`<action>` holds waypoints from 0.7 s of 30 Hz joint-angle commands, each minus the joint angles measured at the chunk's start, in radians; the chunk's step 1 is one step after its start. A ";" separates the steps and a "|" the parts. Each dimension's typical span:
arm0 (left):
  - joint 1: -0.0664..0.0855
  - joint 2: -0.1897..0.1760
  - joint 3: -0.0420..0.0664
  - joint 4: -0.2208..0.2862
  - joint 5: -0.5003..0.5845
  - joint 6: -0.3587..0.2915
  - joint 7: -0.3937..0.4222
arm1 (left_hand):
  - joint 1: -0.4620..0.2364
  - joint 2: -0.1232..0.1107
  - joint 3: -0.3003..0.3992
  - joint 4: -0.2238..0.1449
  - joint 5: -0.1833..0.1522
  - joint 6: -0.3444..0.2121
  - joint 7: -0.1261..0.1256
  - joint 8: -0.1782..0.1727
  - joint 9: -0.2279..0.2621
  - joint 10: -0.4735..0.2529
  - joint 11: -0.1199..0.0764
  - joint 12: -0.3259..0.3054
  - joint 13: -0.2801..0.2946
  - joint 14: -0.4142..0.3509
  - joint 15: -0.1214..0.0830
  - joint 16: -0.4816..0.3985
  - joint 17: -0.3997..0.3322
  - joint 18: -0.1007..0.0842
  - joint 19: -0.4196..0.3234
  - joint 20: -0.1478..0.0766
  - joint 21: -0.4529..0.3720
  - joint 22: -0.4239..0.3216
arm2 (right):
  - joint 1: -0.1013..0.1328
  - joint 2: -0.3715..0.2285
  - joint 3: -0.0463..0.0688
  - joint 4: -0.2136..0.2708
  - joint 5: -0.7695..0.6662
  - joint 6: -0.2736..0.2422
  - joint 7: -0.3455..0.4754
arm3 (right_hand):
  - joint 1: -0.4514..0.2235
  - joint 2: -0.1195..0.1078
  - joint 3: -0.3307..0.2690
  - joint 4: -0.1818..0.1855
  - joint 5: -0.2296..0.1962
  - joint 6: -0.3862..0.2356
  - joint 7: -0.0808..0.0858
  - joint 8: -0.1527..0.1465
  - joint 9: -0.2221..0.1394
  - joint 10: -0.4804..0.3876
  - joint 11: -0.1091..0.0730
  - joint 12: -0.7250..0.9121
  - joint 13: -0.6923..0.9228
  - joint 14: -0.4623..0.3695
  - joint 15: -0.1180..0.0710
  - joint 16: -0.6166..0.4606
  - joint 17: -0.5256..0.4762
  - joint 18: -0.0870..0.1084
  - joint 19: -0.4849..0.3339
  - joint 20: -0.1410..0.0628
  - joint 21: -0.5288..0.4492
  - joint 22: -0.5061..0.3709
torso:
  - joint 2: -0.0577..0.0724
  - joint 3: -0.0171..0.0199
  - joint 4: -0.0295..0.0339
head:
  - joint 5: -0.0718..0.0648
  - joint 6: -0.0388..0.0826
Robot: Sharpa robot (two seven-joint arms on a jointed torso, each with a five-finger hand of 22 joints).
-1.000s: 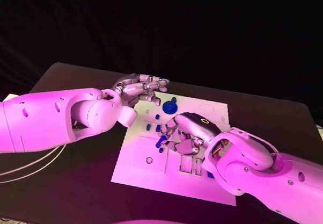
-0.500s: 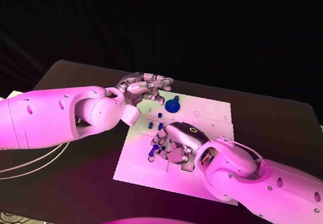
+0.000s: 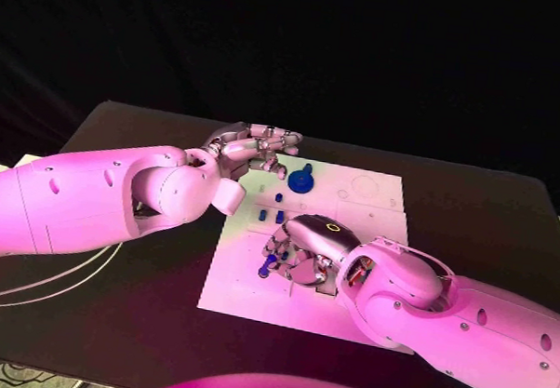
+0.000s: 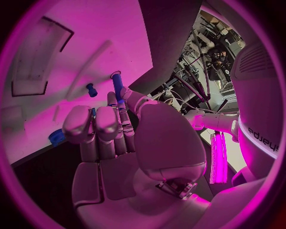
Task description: Assemble the parts on the task board
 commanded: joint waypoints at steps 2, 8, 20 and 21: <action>0.000 0.002 0.001 -0.001 -0.003 0.019 0.004 | -0.002 -0.003 -0.008 0.001 -0.003 -0.007 -0.001 0.003 -0.001 -0.006 0.002 0.005 -0.002 -0.007 0.001 -0.007 -0.001 0.019 -0.003 0.000 -0.006 -0.001 | -0.001 0.002 -0.001 -0.004 -0.012 0.044 -0.009 | 0.002 0.006 -0.001 0.002 0.005 0.003 0.000 0.003 0.002 0.000 -0.001 -0.007 0.000 0.023 0.001 0.005 0.001 -0.018 0.002 0.005 0.003 0.001 | 0.000 0.0001 0.0004 | -0.001 -0.002; 0.000 0.003 0.001 -0.003 -0.003 0.019 0.004 | -0.002 -0.003 -0.008 0.001 -0.003 -0.007 -0.001 0.003 -0.001 -0.006 0.002 0.005 -0.002 -0.007 0.001 -0.007 -0.001 0.019 -0.003 0.000 -0.006 -0.001 | -0.002 0.007 -0.001 -0.012 -0.016 0.053 -0.013 | 0.001 0.006 -0.001 0.002 0.005 0.004 0.000 0.004 0.002 0.000 -0.001 -0.007 0.000 0.023 0.001 0.005 0.002 -0.018 0.001 0.005 0.003 0.000 | 0.000 -0.0007 0.0009 | -0.003 -0.004; 0.000 0.003 0.001 -0.002 -0.003 0.020 0.004 | -0.002 -0.003 -0.008 0.001 -0.003 -0.007 -0.001 0.003 -0.001 -0.006 0.002 0.005 -0.002 -0.007 0.001 -0.007 -0.001 0.019 -0.003 0.000 -0.006 -0.001 | -0.006 0.026 -0.008 -0.021 -0.062 0.084 -0.023 | -0.002 0.003 -0.005 0.002 0.004 0.002 0.000 0.002 0.002 -0.001 0.000 -0.010 0.000 0.022 0.001 -0.001 -0.005 -0.017 -0.002 0.005 -0.001 -0.007 | -0.001 -0.0001 0.0006 | -0.002 -0.008; 0.000 0.003 0.001 -0.002 -0.003 0.020 0.004 | -0.002 -0.003 -0.008 0.001 -0.003 -0.007 -0.001 0.003 -0.001 -0.006 0.002 0.005 -0.002 -0.007 0.001 -0.007 -0.001 0.019 -0.003 0.000 -0.006 -0.001 | -0.006 0.026 -0.008 -0.021 -0.066 0.086 -0.023 | -0.002 0.002 -0.005 0.002 0.004 0.002 0.000 0.002 0.002 -0.002 0.000 -0.010 0.000 0.021 0.001 -0.001 -0.006 -0.017 -0.003 0.005 -0.001 -0.008 | 0.000 -0.0001 0.0014 | -0.003 -0.008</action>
